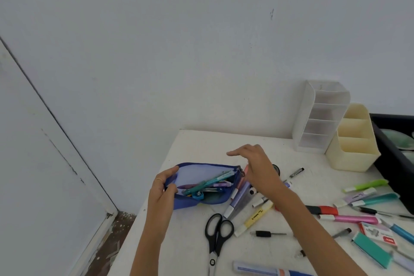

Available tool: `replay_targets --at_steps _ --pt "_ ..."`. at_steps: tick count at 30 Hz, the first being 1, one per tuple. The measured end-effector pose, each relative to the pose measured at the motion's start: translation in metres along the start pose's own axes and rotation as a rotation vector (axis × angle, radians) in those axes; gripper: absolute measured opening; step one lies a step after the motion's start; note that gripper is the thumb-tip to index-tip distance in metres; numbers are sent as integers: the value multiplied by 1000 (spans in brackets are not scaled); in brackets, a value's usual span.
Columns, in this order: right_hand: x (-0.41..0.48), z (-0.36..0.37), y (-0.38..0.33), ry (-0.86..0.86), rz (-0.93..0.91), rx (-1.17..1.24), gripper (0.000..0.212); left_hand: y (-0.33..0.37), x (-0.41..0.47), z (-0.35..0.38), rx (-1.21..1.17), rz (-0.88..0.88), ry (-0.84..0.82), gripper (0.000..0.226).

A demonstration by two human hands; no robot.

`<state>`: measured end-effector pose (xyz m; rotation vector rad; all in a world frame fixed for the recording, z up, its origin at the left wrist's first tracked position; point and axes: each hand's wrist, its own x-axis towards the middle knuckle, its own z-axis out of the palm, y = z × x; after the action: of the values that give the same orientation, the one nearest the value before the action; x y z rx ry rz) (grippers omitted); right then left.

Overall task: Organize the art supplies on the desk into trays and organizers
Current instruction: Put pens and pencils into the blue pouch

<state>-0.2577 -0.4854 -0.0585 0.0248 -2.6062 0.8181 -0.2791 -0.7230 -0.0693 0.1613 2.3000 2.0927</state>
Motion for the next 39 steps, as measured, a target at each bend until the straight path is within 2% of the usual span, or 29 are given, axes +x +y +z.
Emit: replay_targets --at_steps 2,4,6,11,13,15,17,20,22,23,26,28,30,33,34,36,39 --pt "-5 -2 13 -177 54 37 63 0 0 4 94 68 31 38" --pt "-10 2 18 -202 110 90 57 2 -4 10 302 222 117 36" --pt "-13 5 14 -132 146 128 53 6 -13 22 477 397 153 41" --pt "-18 -7 -18 78 93 318 31 16 -26 59 814 827 7 50" --pt "-21 -14 -28 114 61 319 29 18 -24 69 840 951 39 51" --pt "-27 -20 -36 137 -8 279 31 25 -21 72 754 1039 117 32" --pt "-34 -24 -41 163 -83 230 28 35 -22 71 739 1091 125 22" --pt "-44 -25 -46 181 -110 224 19 42 -26 67 599 1021 -1 19" --pt "-52 -24 -47 181 -79 280 23 46 -35 68 449 919 -16 24" --pt "-55 -23 -48 191 -59 301 26 49 -41 69 344 811 7 23" --pt "-68 -17 -53 328 -11 346 25 67 -61 78 29 344 188 21" --pt "-77 -12 -57 428 43 410 28 71 -66 81 4 219 269 20" --pt "-85 -14 -57 506 169 518 31 70 -67 75 69 238 334 22" --pt "-96 -33 -41 636 423 724 19 61 -54 46 228 419 543 27" --pt "-100 -41 -33 683 470 747 17 60 -50 38 217 429 590 29" --pt "-105 -52 -25 693 477 704 16 66 -51 36 148 418 585 30" --pt "-113 -63 -24 708 485 728 15 78 -64 56 183 547 570 19"
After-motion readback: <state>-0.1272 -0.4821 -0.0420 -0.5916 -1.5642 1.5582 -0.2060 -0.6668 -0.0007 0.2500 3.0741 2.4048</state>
